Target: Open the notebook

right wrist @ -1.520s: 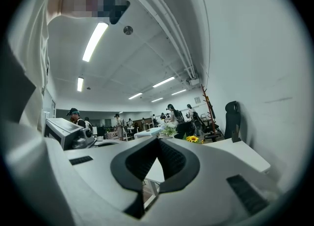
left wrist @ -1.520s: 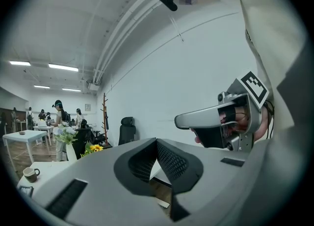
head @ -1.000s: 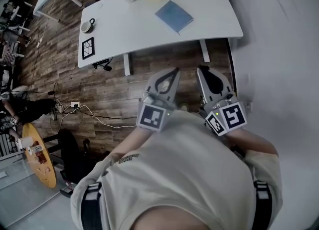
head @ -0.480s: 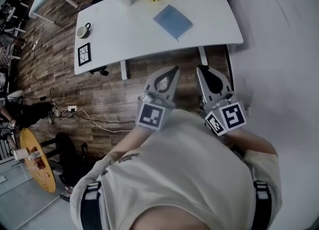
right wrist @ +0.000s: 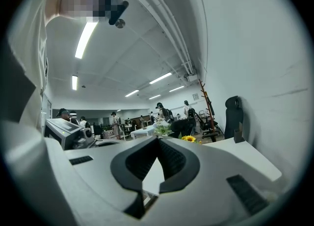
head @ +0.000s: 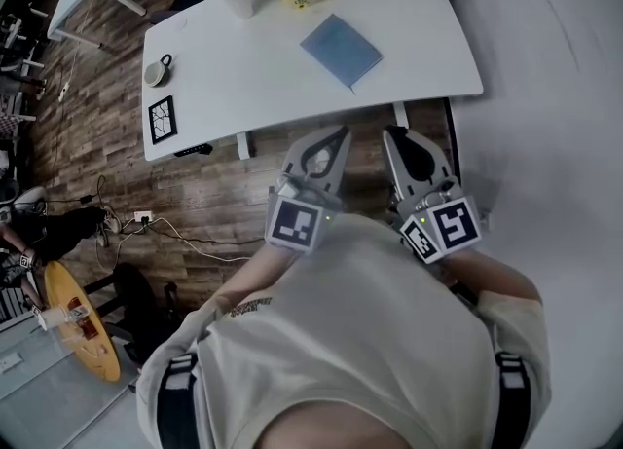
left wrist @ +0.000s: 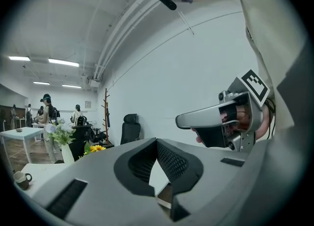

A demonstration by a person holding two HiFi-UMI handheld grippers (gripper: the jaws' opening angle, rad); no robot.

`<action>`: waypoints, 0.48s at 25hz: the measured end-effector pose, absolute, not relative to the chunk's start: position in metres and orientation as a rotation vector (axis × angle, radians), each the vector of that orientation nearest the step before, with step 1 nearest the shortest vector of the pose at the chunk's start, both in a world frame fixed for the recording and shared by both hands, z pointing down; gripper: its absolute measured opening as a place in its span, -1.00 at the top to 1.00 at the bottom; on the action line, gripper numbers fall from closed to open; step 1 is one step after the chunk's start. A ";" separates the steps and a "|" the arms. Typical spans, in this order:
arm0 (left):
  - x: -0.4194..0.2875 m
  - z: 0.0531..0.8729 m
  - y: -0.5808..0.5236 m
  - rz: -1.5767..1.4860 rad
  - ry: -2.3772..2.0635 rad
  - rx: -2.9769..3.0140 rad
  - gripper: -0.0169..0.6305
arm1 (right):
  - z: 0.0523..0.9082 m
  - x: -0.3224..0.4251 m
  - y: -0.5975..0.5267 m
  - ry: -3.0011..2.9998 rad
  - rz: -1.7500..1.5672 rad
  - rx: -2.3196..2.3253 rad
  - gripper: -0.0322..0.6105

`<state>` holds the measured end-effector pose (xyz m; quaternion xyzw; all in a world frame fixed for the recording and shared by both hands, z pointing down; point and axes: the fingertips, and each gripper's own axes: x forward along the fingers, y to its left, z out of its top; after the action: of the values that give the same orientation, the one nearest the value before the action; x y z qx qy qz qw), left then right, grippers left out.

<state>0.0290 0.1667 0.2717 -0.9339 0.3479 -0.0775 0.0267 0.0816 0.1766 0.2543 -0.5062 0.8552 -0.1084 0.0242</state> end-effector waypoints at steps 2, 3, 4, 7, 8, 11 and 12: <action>0.028 0.273 0.151 -0.245 1.067 -2.893 0.91 | 0.256 0.080 0.161 2.640 -0.348 -1.574 0.89; 0.028 0.274 0.143 -0.245 1.063 -2.897 0.91 | 0.258 0.079 0.153 2.637 -0.355 -1.578 0.89; 0.028 0.275 0.135 -0.245 1.058 -2.901 0.91 | 0.259 0.079 0.145 2.635 -0.361 -1.583 0.89; 0.025 0.273 0.113 -0.246 1.045 -2.913 0.91 | 0.258 0.078 0.123 2.627 -0.373 -1.604 0.89; 0.024 0.272 0.104 -0.246 1.043 -2.918 0.91 | 0.258 0.077 0.115 2.623 -0.377 -1.611 0.89; 0.019 0.271 0.079 -0.238 1.024 -2.923 0.91 | 0.259 0.072 0.090 2.616 -0.385 -1.631 0.89; 0.018 0.270 0.071 -0.232 1.017 -2.924 0.91 | 0.259 0.070 0.082 2.617 -0.387 -1.636 0.89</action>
<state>0.0178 0.0705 0.2702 -0.9418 0.3274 -0.0748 0.0184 0.0698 0.0817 0.2588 -0.5260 0.8412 -0.1244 0.0155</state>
